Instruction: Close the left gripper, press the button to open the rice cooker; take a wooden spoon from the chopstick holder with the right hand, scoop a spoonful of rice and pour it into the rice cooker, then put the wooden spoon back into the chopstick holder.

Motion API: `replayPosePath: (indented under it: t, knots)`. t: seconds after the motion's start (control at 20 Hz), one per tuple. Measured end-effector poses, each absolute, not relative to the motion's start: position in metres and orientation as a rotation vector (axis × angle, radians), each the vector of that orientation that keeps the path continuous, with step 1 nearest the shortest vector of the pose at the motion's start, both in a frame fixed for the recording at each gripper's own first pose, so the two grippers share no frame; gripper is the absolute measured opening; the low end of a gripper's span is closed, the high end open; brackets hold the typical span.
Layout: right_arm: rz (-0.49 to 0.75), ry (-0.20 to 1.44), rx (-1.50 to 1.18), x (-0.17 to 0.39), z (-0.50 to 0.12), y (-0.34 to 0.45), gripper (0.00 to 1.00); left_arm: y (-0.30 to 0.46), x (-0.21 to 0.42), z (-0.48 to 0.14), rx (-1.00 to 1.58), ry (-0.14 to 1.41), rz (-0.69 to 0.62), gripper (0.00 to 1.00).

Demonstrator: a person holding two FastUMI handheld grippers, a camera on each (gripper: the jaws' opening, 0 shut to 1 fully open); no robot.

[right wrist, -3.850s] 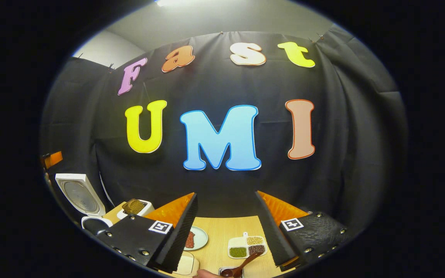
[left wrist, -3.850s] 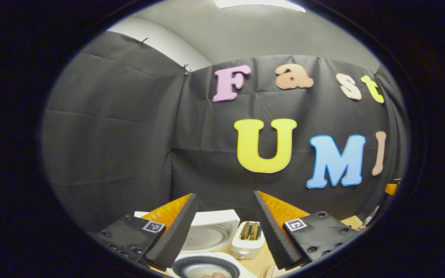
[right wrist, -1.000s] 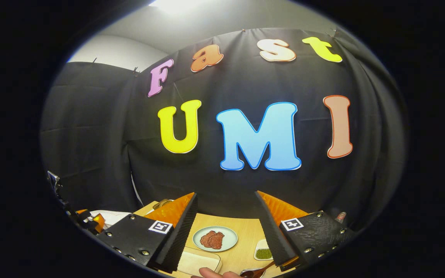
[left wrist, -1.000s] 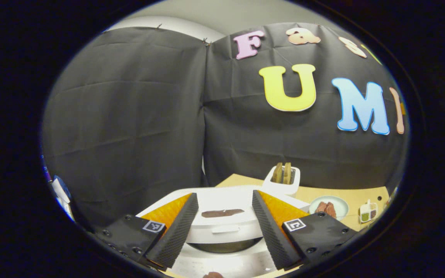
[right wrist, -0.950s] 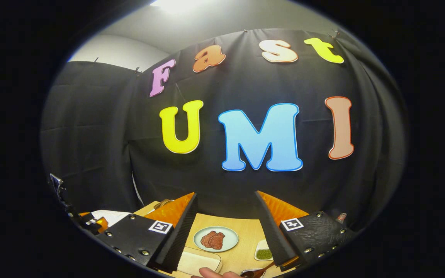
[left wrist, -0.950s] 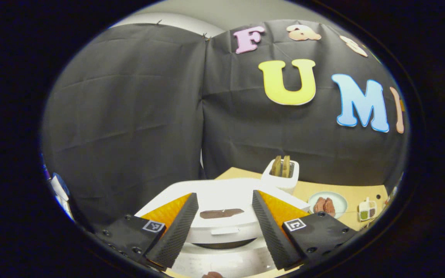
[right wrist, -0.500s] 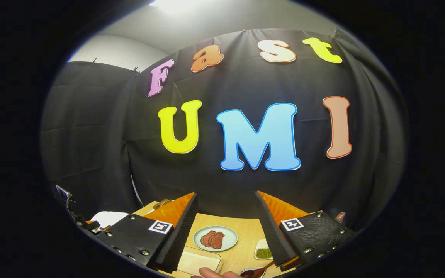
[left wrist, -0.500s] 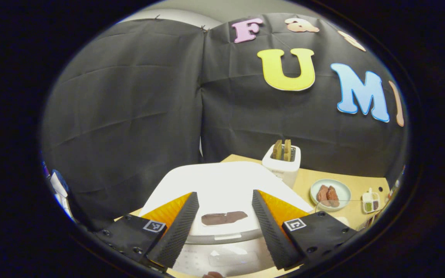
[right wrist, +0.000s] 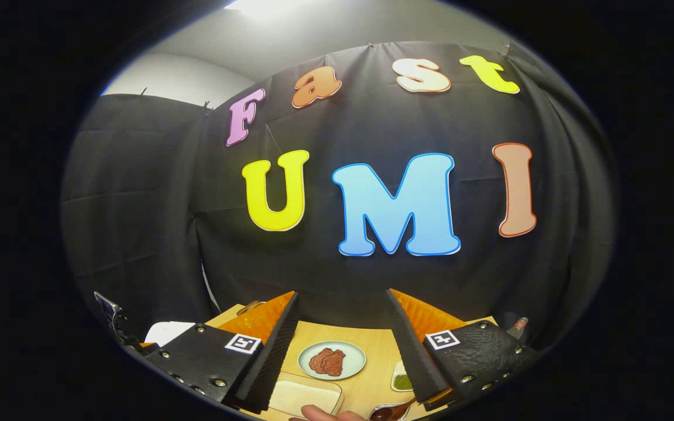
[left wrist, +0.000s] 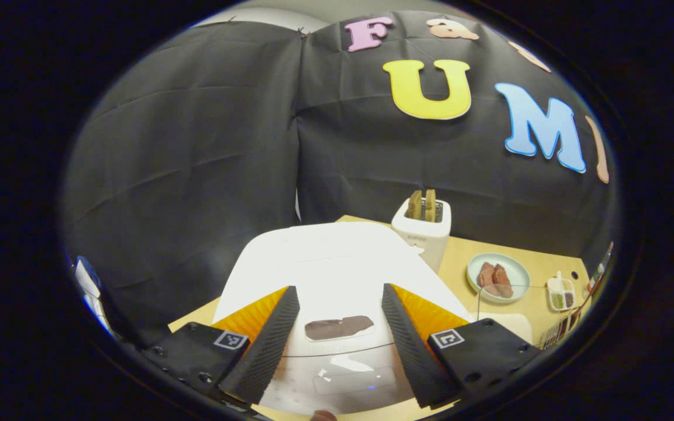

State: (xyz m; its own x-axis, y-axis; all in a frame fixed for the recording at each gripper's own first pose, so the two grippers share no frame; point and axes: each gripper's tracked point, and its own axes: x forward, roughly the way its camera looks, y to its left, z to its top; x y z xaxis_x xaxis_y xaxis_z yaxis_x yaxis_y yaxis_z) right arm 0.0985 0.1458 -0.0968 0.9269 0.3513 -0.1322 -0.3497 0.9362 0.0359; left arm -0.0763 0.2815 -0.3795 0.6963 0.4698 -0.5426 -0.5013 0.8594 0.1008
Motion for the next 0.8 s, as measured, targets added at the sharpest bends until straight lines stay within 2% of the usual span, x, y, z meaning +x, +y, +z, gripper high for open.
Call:
replayPosePath:
  t: [0.2, 0.35, 0.4, 0.45, 0.5, 0.65, 0.7, 0.75, 0.8]
  knots:
    - [0.371, 0.132, 0.034, 0.093, -0.094, 0.156, 0.87, 0.269, -0.076, -0.377, -0.029, 0.61, 0.474, 1.0]
    - [0.371, 0.111, 0.034, 0.087, -0.083, 0.157, 0.87, 0.273, -0.077, -0.367, -0.032, 0.583, 0.486, 0.99]
    - [0.363, 0.1, 0.029, 0.085, -0.079, 0.154, 0.87, 0.279, -0.079, -0.357, -0.03, 0.554, 0.505, 0.96]
    - [0.353, 0.091, 0.028, 0.082, -0.075, 0.15, 0.87, 0.285, -0.077, -0.341, -0.011, 0.512, 0.518, 0.93]
    - [0.343, 0.085, 0.033, 0.078, -0.072, 0.146, 0.87, 0.287, -0.073, -0.324, 0.012, 0.475, 0.511, 1.0]
    - [0.301, 0.074, 0.051, 0.066, -0.066, 0.132, 0.87, 0.27, -0.053, -0.257, 0.053, 0.349, 0.448, 1.0]
    - [0.279, 0.066, 0.052, 0.06, -0.063, 0.125, 0.87, 0.257, -0.045, -0.234, 0.046, 0.302, 0.416, 0.93]
    - [0.258, 0.056, 0.051, 0.053, -0.058, 0.117, 0.87, 0.241, -0.036, -0.211, 0.037, 0.258, 0.376, 1.0]
    - [0.235, 0.043, 0.046, 0.047, -0.054, 0.109, 0.88, 0.223, -0.028, -0.191, 0.032, 0.226, 0.335, 0.94]
